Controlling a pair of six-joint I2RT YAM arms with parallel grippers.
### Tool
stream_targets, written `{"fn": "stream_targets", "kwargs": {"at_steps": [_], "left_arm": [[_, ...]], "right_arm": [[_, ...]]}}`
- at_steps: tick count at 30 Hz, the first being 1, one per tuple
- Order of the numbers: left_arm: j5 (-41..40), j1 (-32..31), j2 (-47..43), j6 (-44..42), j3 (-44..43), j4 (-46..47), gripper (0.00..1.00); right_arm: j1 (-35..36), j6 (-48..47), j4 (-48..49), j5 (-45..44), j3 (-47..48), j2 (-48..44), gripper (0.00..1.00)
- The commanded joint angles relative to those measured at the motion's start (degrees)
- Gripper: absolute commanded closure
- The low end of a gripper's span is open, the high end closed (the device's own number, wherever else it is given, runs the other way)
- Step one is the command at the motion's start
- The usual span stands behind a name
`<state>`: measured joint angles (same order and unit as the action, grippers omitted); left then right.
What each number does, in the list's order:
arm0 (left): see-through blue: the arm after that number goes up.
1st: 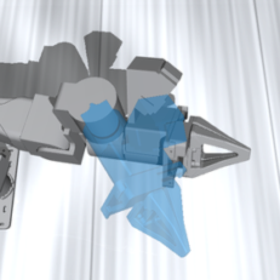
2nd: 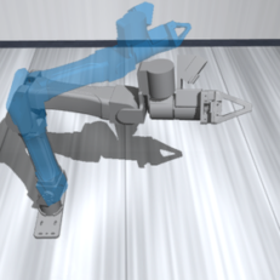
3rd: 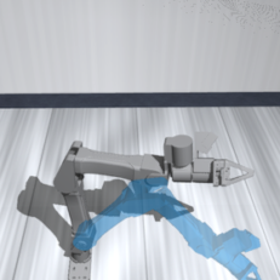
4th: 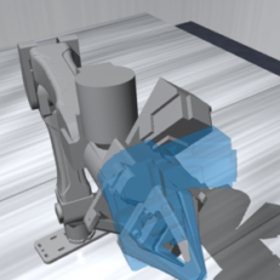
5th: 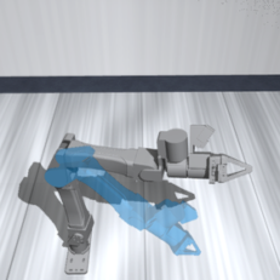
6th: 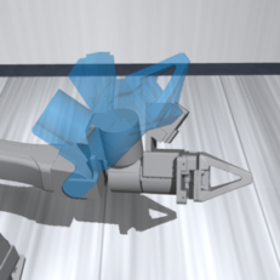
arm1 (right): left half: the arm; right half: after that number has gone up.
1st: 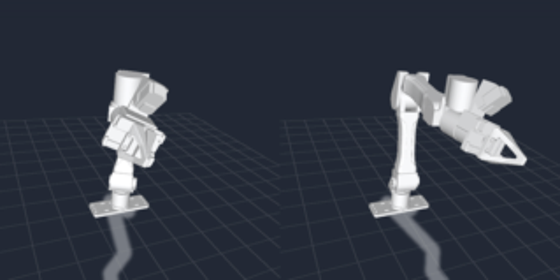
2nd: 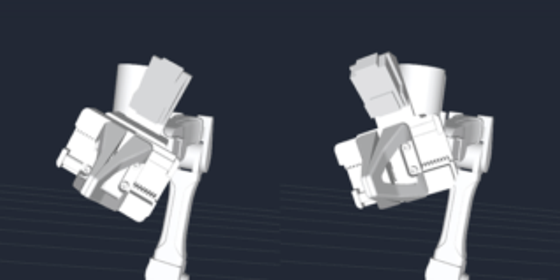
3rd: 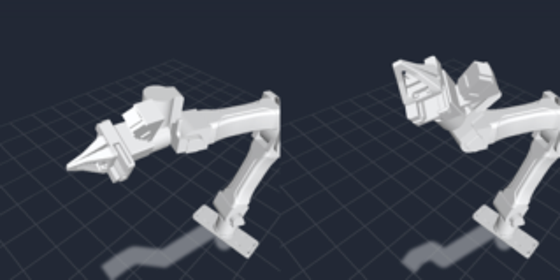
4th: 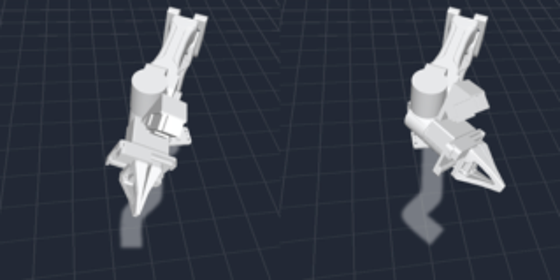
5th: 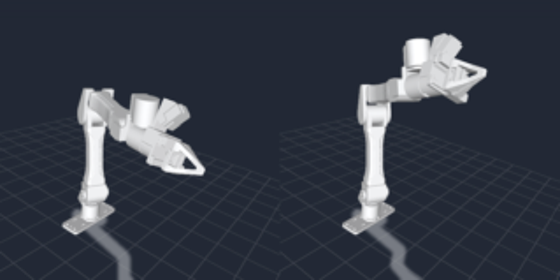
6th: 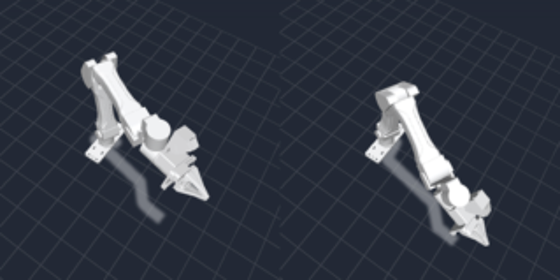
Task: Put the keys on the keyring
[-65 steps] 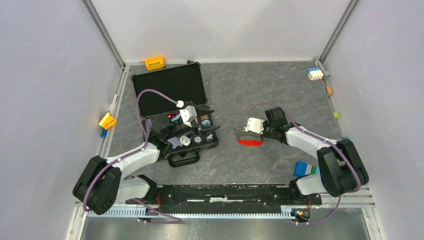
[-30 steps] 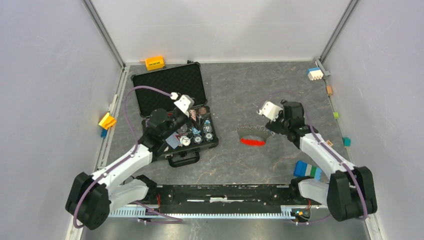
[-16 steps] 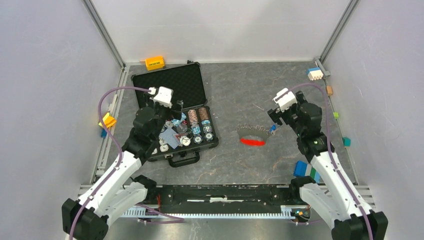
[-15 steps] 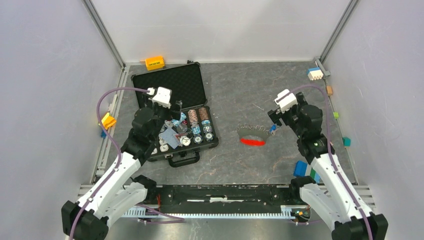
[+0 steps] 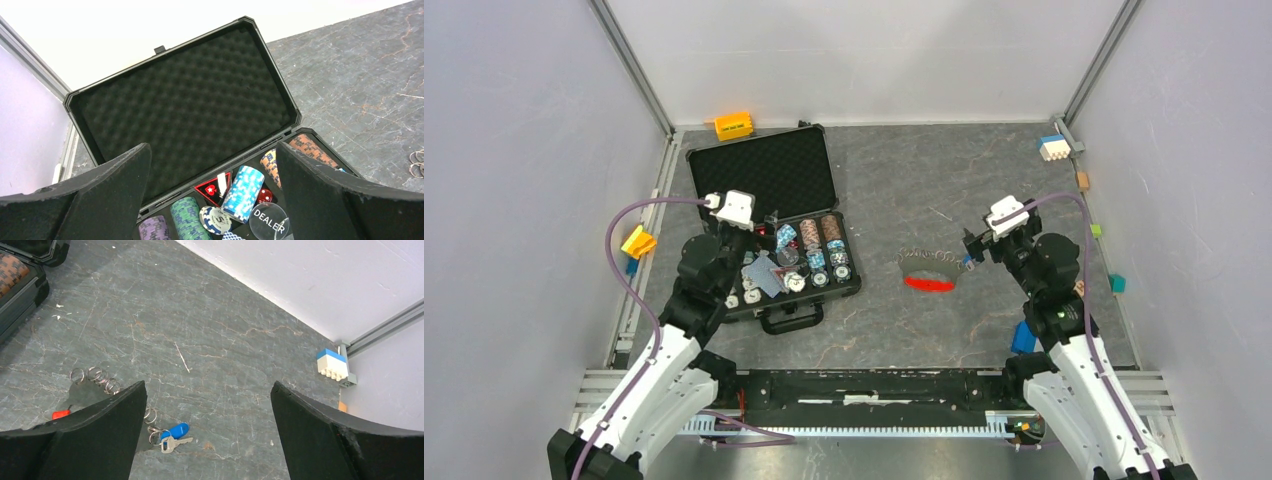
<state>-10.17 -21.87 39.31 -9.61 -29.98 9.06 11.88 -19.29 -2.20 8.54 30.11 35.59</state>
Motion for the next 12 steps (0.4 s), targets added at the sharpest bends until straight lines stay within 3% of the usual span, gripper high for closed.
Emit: {"fn": "stream_targets", "kwargs": {"at_steps": [1,12], "left_arm": [[1.43,0.33,-0.22,1.98,-0.04,2.03,0.00],[2.57,0.29,0.97,2.62,-0.16,0.80,0.00]], "right_arm": [[-0.19,-0.22,2.31,0.66,-0.41,-0.87,0.02],[-0.17,-0.79,2.36,1.50,-0.63,-0.31,0.02]]}}
